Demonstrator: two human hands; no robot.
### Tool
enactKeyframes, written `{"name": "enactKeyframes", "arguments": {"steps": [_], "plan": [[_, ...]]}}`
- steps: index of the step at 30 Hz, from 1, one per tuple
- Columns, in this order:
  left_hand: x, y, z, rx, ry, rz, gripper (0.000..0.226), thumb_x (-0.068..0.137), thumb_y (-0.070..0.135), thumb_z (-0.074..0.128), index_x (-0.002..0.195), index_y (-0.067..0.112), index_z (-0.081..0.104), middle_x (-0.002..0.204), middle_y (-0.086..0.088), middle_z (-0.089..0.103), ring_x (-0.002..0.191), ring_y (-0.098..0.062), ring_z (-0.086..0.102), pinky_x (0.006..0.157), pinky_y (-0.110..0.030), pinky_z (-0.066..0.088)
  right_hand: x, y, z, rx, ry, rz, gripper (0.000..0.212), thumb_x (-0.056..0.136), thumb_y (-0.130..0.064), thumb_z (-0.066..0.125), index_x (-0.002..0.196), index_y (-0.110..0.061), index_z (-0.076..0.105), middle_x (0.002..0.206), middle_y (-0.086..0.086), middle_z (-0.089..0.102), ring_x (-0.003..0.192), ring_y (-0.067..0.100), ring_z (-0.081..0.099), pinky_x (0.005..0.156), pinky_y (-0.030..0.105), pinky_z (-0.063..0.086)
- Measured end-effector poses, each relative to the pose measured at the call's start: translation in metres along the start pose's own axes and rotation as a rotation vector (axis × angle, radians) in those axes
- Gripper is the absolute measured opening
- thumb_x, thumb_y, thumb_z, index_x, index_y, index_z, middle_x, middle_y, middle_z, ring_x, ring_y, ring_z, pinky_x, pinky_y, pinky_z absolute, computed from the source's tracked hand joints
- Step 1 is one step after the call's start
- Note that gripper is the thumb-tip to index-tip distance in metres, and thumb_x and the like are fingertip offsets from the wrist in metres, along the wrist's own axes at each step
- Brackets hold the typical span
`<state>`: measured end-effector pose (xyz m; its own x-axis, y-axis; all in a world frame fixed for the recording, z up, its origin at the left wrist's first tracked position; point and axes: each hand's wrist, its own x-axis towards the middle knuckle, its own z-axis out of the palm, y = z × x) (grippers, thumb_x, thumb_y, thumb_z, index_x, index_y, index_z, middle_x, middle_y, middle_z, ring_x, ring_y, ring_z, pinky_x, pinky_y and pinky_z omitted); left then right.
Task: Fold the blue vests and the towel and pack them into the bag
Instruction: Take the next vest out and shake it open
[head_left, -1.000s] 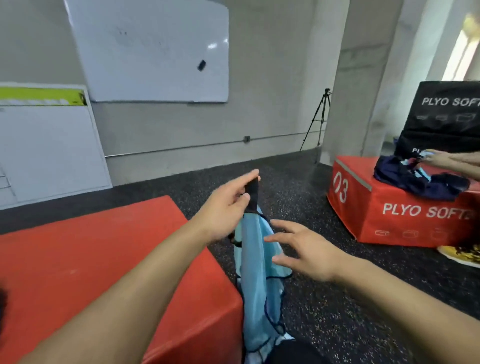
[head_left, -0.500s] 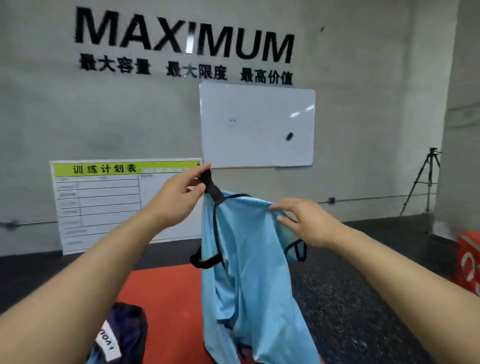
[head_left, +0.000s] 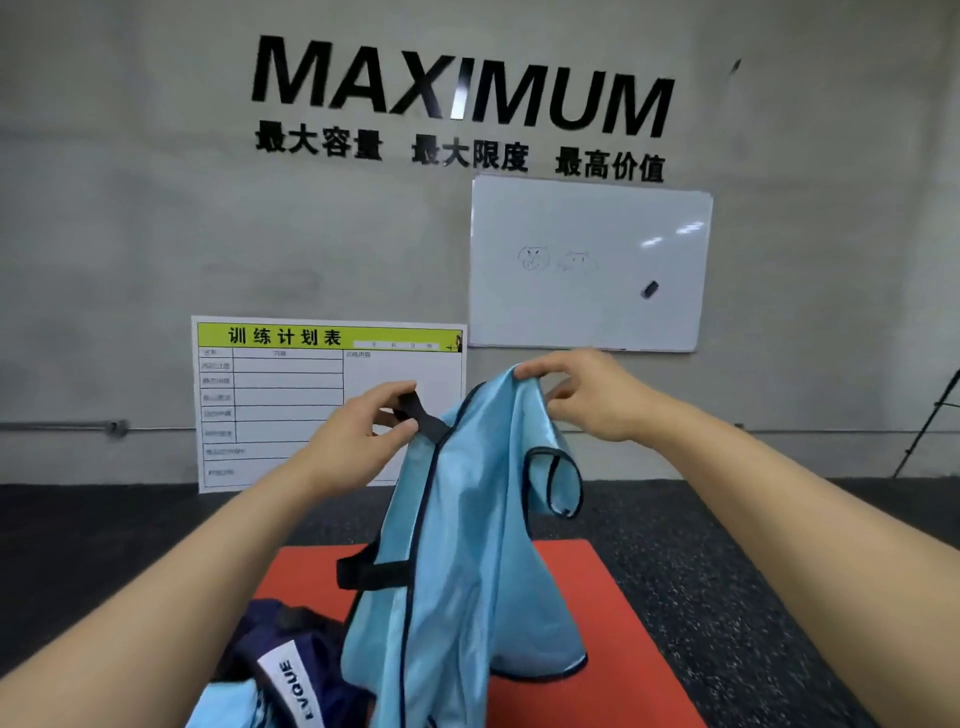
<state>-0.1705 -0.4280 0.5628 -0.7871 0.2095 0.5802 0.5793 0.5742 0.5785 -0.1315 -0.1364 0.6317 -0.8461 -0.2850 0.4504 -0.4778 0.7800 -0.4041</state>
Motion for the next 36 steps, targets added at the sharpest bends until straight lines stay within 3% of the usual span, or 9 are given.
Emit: {"name": "enactKeyframes", "arguments": {"steps": [4,8,12,20,23,27,31,33,36], "plan": [[0.007,-0.017,0.004,0.022,-0.015,-0.007,0.047,0.1,0.028,0.062,0.145,0.033,0.049,0.13,0.009,0.059,0.112,0.0,0.059,0.093,-0.025,0.047,0.02,-0.001,0.018,-0.088,-0.004,-0.06,0.047,0.093,-0.017,0.074,0.138,-0.023,0.062,0.132,-0.009,0.064,0.097,0.009,0.07,0.091,0.035,0.058],[0.01,-0.028,0.005,0.009,-0.008,-0.055,0.047,0.099,0.03,0.062,0.144,0.034,0.048,0.123,0.011,0.063,0.112,0.002,0.058,0.097,-0.029,0.05,0.034,0.005,0.022,-0.201,0.079,-0.095,0.041,0.092,-0.032,0.076,0.131,-0.025,0.067,0.126,-0.009,0.066,0.092,0.007,0.068,0.085,0.033,0.056],[0.013,-0.029,0.005,0.01,0.02,-0.066,0.046,0.099,0.031,0.061,0.143,0.033,0.048,0.114,0.015,0.068,0.109,0.006,0.059,0.089,-0.022,0.047,0.039,0.014,0.017,-0.251,0.165,-0.115,0.039,0.091,-0.039,0.075,0.128,-0.028,0.068,0.119,-0.009,0.067,0.088,0.007,0.064,0.076,0.027,0.049],[0.016,0.038,0.055,-0.111,-0.132,0.11,0.04,0.101,0.039,0.058,0.137,0.054,0.048,0.112,0.012,0.069,0.103,-0.008,0.063,0.088,-0.024,0.048,0.041,0.037,0.013,-0.347,0.24,-0.074,0.038,0.09,-0.041,0.074,0.126,-0.028,0.07,0.121,-0.007,0.069,0.091,0.011,0.064,0.081,0.035,0.053],[0.016,0.054,0.077,-0.087,-0.211,0.142,0.039,0.103,0.04,0.054,0.135,0.06,0.047,0.114,0.012,0.068,0.101,-0.002,0.061,0.086,-0.023,0.047,0.039,0.042,0.009,-0.383,0.251,-0.057,0.037,0.091,-0.04,0.073,0.126,-0.026,0.069,0.121,-0.004,0.069,0.093,0.013,0.065,0.082,0.036,0.054],[0.013,0.059,0.099,-0.155,-0.283,0.111,0.033,0.105,0.033,0.051,0.133,0.052,0.056,0.115,0.007,0.067,0.103,-0.011,0.063,0.095,-0.037,0.051,0.034,0.052,-0.003,-0.42,0.265,-0.019,0.037,0.092,-0.04,0.072,0.127,-0.027,0.068,0.122,-0.004,0.066,0.096,0.013,0.063,0.076,0.032,0.049],[0.013,0.069,0.113,-0.284,-0.309,0.1,0.03,0.107,0.024,0.049,0.128,0.033,0.068,0.128,0.02,0.067,0.126,0.004,0.055,0.112,-0.031,0.042,0.028,0.061,-0.011,-0.414,0.27,0.008,0.037,0.092,-0.039,0.072,0.127,-0.027,0.068,0.123,-0.005,0.067,0.095,0.012,0.063,0.073,0.03,0.044],[0.02,0.076,0.116,-0.335,-0.284,0.085,0.03,0.107,0.021,0.049,0.126,0.031,0.07,0.126,0.023,0.068,0.124,0.006,0.055,0.111,-0.03,0.043,0.026,0.068,-0.012,-0.413,0.245,0.005,0.037,0.093,-0.037,0.071,0.129,-0.027,0.067,0.123,-0.004,0.067,0.091,0.01,0.06,0.074,0.029,0.043],[0.036,0.085,0.111,-0.392,-0.188,0.07,0.032,0.106,0.019,0.051,0.124,0.039,0.07,0.12,0.021,0.071,0.117,-0.003,0.061,0.102,-0.031,0.049,0.022,0.076,-0.01,-0.416,0.125,-0.017,0.036,0.1,-0.031,0.063,0.135,-0.026,0.064,0.126,-0.001,0.065,0.1,0.017,0.061,0.085,0.036,0.05]]}}
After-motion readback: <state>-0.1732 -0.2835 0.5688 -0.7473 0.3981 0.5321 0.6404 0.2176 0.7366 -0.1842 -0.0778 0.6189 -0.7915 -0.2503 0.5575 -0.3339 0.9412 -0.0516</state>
